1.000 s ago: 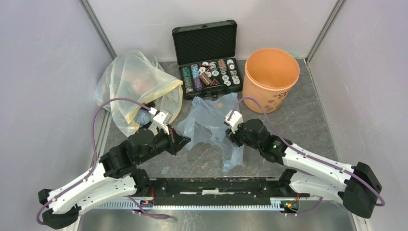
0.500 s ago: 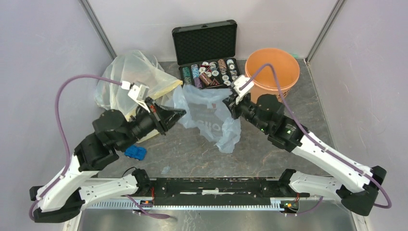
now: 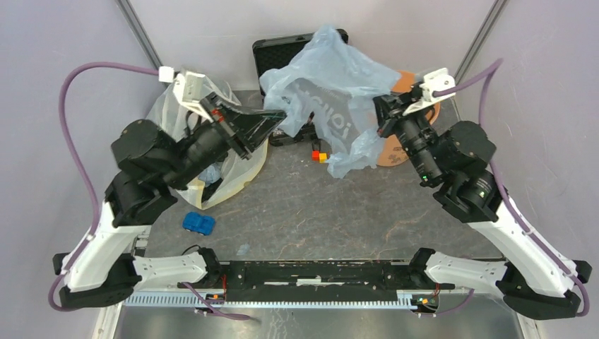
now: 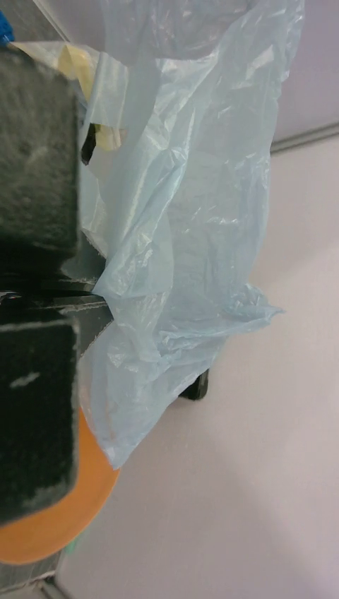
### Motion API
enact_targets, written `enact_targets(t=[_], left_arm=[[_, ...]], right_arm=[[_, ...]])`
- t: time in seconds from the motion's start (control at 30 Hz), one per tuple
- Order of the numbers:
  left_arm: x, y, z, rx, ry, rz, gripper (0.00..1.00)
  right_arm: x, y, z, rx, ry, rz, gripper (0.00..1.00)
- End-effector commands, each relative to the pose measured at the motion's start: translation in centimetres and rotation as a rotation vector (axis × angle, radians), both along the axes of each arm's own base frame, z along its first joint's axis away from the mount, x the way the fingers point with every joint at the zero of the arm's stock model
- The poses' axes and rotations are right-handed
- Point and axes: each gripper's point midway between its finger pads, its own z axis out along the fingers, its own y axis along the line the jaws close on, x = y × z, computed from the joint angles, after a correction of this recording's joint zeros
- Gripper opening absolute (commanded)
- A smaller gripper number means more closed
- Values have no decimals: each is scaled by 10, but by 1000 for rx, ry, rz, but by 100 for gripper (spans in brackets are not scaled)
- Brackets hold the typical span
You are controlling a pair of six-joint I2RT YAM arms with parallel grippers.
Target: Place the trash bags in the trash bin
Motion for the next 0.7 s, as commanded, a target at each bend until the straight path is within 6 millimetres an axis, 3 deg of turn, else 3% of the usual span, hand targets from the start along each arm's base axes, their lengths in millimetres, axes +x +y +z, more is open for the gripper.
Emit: enact_targets(t=[0.0,0.2,0.33,0.6,0.67], left_arm=[[11,-30,8,22,-47,-34,2],[37,-58,-4,75,80,3,2],[50,-78,-15,110,122,-3,2],[84,-88,-32,124,156,29,2],[89,-87,-35,130,164,45,2]], right_arm=[[-1,-45,13,42,-12,-172,0],[-5,-64,-11,32,34,-238,1],[-8,-65,-33,32,57,-228,5],[14,-60,-58,-89,123,-328,3],[19,-52,-61,-118,125,-324,10]])
